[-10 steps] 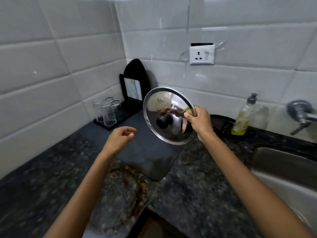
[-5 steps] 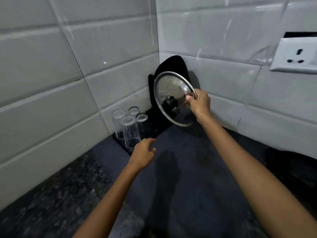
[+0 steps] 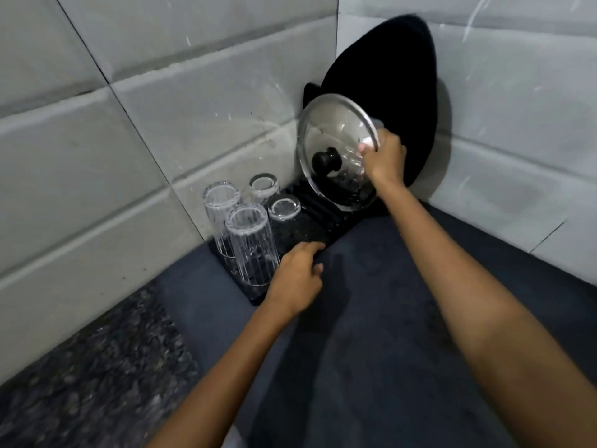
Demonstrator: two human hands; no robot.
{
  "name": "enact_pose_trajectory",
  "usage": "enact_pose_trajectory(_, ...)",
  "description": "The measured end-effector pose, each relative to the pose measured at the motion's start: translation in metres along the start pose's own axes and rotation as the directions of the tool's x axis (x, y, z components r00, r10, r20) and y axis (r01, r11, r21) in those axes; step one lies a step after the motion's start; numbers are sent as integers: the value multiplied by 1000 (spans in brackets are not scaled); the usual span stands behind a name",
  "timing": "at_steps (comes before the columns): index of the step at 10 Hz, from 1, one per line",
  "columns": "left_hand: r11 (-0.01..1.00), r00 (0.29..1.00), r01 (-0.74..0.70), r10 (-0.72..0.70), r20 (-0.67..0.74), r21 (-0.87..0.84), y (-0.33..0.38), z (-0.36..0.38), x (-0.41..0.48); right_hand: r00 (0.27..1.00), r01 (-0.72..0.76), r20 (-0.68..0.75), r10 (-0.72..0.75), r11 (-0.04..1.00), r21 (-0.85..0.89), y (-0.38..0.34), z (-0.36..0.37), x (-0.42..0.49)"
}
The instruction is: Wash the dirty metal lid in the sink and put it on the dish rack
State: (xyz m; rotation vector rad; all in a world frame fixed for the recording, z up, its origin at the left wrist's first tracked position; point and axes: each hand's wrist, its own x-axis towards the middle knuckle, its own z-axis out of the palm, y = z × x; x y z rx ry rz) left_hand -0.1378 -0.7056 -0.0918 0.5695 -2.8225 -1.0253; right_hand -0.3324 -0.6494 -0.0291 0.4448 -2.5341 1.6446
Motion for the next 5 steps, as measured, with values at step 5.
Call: enact_pose_trajectory(5,998,997,-50,48,-53,-37,3,-1,-18,805,476,-42,-592,686,-550,-4,-9,-40)
